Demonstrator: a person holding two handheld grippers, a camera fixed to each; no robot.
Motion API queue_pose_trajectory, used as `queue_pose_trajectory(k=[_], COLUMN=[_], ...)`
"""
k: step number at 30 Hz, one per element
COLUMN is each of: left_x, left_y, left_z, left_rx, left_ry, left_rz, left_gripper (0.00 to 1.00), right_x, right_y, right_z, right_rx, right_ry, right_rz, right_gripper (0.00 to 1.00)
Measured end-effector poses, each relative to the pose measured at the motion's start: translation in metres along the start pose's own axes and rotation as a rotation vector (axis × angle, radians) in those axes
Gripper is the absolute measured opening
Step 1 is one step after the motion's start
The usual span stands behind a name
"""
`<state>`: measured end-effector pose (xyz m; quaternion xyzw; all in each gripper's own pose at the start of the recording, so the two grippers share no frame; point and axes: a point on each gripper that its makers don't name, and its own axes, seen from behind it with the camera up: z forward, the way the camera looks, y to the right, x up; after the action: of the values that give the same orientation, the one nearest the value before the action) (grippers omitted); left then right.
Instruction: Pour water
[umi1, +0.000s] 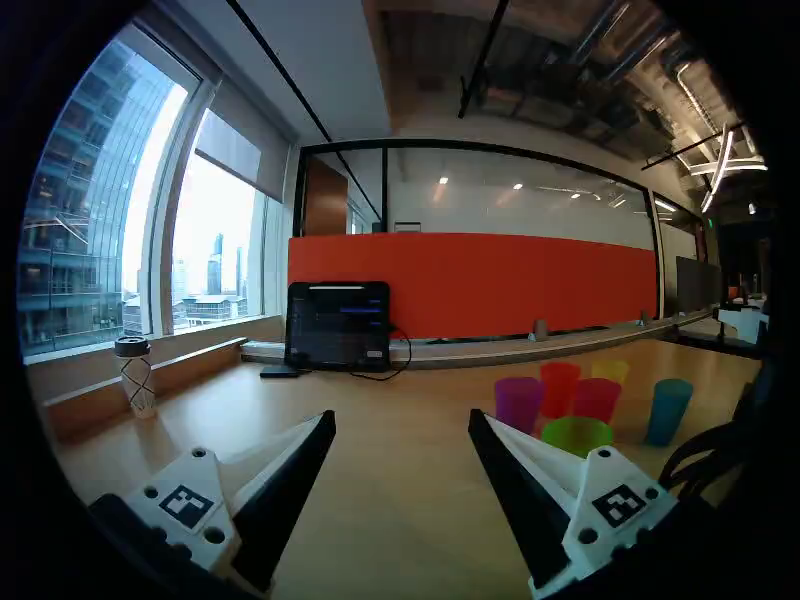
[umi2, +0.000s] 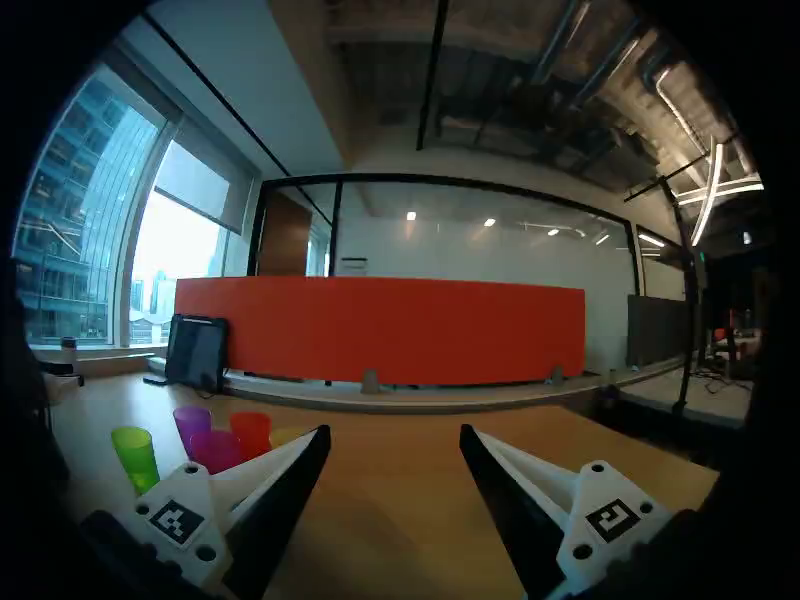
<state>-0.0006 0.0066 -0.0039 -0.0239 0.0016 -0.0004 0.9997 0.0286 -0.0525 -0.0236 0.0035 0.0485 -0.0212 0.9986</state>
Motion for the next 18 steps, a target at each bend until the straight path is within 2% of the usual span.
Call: queue_pose_trajectory(k=[6,18], left_x=[0.000,0.000], left_y=[0.000,0.000], left_z=[0.000,0.000], left_rx=[0.000,0.000], left_ry=[0.000,0.000], left_rz=[0.000,0.000], left_gripper=[0.99,0.99], right_x=[-0.016,-0.042], right_y=[0.005,0.016], right_z=[0.001,0.003], right_rx=[-0.006,-0.012], right_ry=[-0.020,-0.070], right_rz=[-0.028,0.000], right_gripper=[1.00,1.00])
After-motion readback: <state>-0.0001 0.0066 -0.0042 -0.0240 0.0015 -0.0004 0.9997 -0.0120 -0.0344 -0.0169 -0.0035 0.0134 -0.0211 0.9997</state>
